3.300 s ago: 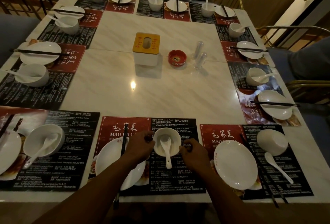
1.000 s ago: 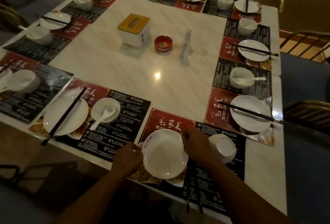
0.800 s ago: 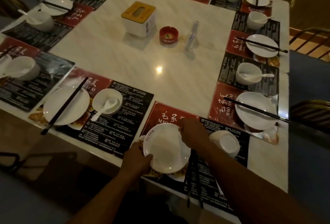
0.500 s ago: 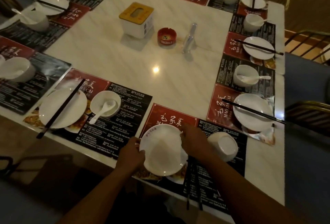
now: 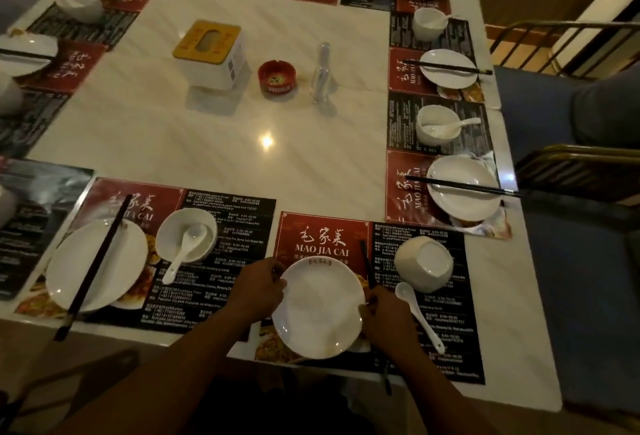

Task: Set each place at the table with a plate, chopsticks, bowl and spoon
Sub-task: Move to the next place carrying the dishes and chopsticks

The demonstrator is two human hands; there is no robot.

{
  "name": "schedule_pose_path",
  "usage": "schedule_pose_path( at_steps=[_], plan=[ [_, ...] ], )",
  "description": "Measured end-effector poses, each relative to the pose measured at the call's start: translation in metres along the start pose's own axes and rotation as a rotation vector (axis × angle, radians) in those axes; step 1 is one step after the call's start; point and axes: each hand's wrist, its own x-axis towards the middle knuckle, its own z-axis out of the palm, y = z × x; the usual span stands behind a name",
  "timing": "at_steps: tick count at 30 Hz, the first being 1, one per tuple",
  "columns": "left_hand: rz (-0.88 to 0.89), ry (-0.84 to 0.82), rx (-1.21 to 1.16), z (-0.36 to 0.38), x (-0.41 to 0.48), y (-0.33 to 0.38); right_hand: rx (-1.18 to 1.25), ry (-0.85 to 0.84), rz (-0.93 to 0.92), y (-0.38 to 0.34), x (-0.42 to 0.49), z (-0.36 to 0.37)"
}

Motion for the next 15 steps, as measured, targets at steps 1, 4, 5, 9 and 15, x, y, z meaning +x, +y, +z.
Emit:
schedule_pose_path(
  at_steps=[1,4,5,9,15],
  plan=[
    [0.013,-0.013,0.016,0.000,0.001,-0.002,-0.008,0.001,0.014,-0.001,-0.001,0.001],
    [0.032,-0.051,0.050,-0.002,0.004,-0.006,-0.019,0.017,0.068,-0.004,-0.004,0.004],
    [0.030,-0.064,0.045,-0.002,0.005,-0.006,-0.014,0.028,0.082,-0.004,-0.005,0.005],
    [0.066,-0.094,0.032,-0.002,0.009,-0.008,-0.028,0.067,0.100,-0.005,-0.007,0.006],
    [0.105,-0.086,0.041,-0.002,0.015,-0.006,-0.022,0.108,0.105,-0.007,-0.006,0.004]
  ],
)
